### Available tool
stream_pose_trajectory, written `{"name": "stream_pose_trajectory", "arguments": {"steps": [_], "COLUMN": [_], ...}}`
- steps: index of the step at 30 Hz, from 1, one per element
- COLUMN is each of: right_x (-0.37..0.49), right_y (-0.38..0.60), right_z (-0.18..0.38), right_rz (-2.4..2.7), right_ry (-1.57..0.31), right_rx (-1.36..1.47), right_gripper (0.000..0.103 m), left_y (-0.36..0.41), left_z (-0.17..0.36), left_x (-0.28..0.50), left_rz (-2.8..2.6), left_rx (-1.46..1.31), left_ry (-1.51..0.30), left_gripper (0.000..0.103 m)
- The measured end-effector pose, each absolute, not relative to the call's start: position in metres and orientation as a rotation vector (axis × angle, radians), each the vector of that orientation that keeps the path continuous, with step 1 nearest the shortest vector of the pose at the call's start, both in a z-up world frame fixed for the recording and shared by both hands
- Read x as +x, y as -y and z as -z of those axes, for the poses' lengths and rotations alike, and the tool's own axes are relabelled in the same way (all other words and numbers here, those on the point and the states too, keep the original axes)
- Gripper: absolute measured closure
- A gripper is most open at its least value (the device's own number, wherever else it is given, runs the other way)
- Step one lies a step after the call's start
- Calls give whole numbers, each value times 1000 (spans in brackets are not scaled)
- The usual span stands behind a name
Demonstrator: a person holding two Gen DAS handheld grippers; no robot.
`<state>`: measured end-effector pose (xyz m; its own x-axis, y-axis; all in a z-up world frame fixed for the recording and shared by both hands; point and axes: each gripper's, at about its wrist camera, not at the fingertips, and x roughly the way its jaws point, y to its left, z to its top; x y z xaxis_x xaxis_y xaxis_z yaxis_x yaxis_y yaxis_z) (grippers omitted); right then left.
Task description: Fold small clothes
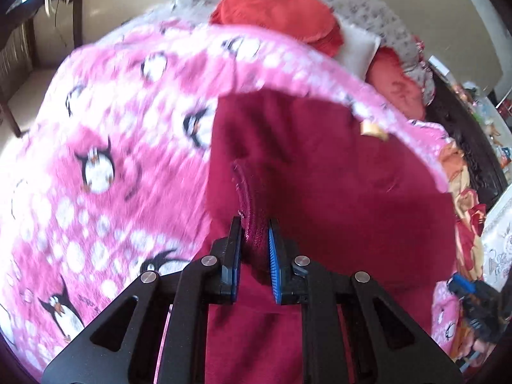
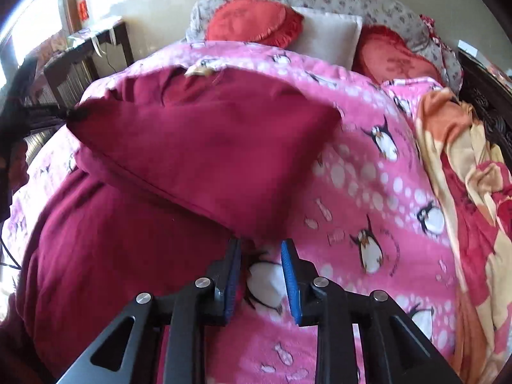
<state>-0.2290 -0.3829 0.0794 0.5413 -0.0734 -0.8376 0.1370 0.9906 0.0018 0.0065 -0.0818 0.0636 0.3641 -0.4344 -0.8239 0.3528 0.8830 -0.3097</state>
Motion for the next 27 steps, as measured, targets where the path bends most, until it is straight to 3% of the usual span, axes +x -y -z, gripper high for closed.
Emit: {"name": "stream_pose_trajectory", "arguments": {"steps": [6,15,20,27], "right_x": [-220,-141,-157,-185], "right_y": [392,395,393,371], "right_z": [-113,-64,-81,-76], "right_rz": [147,216,200,168], "right_ry": [-839,-957,-934,-964], "right_rx": [203,149,173,156], "right_gripper": [79,80,79,78], "left_y": [89,97,107,107], "left_z": [-64,-51,-52,-51], "left_x": [-3,-2,-10,-14], "left_rz": [522,487,478,452], "left_rx": [-52,-18,69,83], "left_ry": [-1045,-1061,-1024,-1013], "left_gripper": [89,81,72,70]}}
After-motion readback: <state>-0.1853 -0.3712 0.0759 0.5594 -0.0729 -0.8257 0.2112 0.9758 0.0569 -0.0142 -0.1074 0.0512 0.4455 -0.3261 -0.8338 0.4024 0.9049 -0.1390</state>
